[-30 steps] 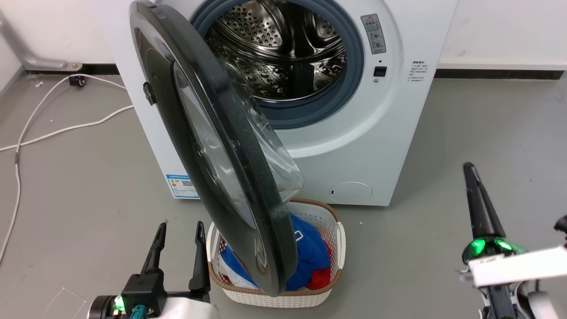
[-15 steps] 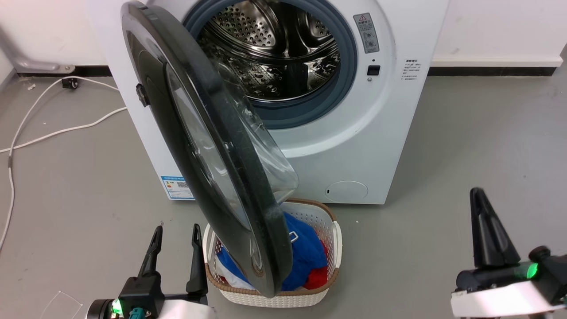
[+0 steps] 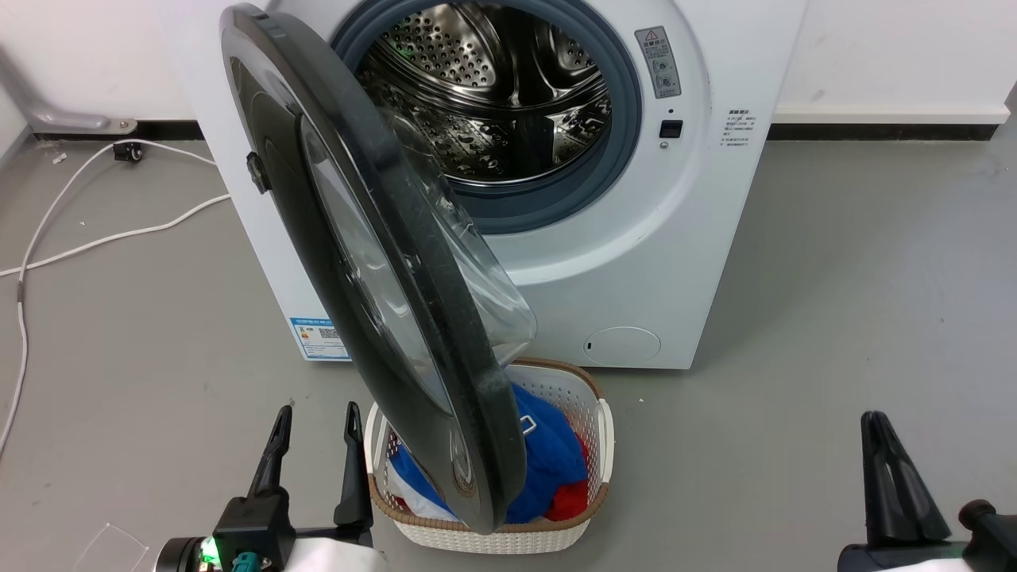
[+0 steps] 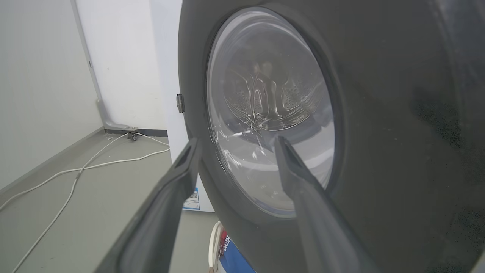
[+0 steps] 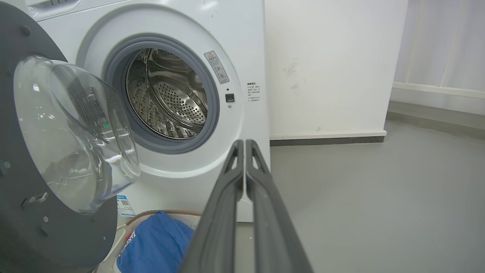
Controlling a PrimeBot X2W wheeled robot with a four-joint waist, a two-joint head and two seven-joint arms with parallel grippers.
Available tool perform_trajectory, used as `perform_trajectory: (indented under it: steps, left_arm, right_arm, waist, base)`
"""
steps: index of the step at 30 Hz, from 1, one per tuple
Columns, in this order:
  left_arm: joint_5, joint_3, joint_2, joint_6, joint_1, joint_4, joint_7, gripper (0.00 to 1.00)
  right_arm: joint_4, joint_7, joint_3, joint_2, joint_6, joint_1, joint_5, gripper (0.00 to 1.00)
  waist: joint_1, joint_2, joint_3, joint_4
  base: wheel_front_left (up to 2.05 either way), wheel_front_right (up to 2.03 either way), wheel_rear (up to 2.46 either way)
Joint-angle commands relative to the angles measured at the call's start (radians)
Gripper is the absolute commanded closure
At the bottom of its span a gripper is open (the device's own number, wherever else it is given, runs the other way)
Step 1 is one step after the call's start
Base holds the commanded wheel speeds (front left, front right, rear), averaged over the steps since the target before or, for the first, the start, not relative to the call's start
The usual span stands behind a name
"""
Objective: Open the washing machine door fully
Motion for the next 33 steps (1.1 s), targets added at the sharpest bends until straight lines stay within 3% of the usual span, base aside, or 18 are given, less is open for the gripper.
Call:
perform_trajectory:
  steps: [1, 2, 3, 23, 24, 25, 26, 33]
  left_arm:
    - [0.002, 0.002, 0.0, 0.002, 0.009, -0.002, -0.003, 0.0]
    - [0.003, 0.003, 0.0, 0.002, 0.011, -0.002, -0.003, 0.0]
    - [0.004, 0.004, 0.0, 0.002, 0.012, -0.002, -0.003, 0.0]
    - [0.001, 0.019, 0.0, 0.022, 0.015, 0.0, -0.003, 0.0]
    - [0.001, 0.027, 0.0, 0.027, 0.012, -0.01, -0.003, 0.65]
    - [0.001, 0.027, 0.0, 0.027, 0.012, -0.01, -0.003, 0.65]
    - [-0.008, 0.031, 0.0, 0.03, 0.011, -0.015, -0.003, 1.0]
    - [-0.001, 0.091, 0.0, 0.01, -0.043, -0.062, -0.003, 1.0]
  right_arm:
    - [-0.004, -0.002, -0.006, 0.003, 0.0, 0.016, 0.016, 0.67]
    - [-0.005, -0.002, -0.005, 0.003, 0.0, 0.019, 0.02, 0.44]
    - [-0.005, -0.002, -0.004, 0.003, 0.0, 0.022, 0.022, 0.0]
    - [-0.002, -0.002, -0.007, 0.003, 0.0, 0.028, 0.029, 0.0]
    - [0.0, -0.002, -0.007, 0.003, 0.0, 0.027, 0.029, 0.0]
    - [0.0, -0.002, -0.007, 0.003, 0.0, 0.027, 0.029, 0.0]
    - [0.001, -0.002, -0.007, 0.003, 0.0, 0.026, 0.03, 0.0]
    - [0.003, -0.002, -0.006, 0.003, 0.0, 0.021, 0.031, 0.0]
  waist:
    - [0.0, 0.0, -0.001, -0.001]
    - [0.0, 0.0, -0.002, -0.002]
    - [0.0, 0.0, -0.002, -0.004]
    - [0.0, 0.0, -0.01, -0.011]
    - [0.0, 0.0, -0.01, -0.011]
    - [0.0, 0.0, -0.01, -0.011]
    - [0.0, 0.0, -0.01, -0.011]
    - [0.0, 0.0, -0.01, -0.011]
  base:
    - [0.0, 0.0, 0.0]
    - [0.0, 0.0, 0.0]
    - [0.0, 0.0, 0.0]
    - [0.0, 0.0, 0.0]
    - [0.0, 0.0, 0.0]
    - [0.0, 0.0, 0.0]
    - [0.0, 0.0, 0.0]
    - [0.0, 0.0, 0.0]
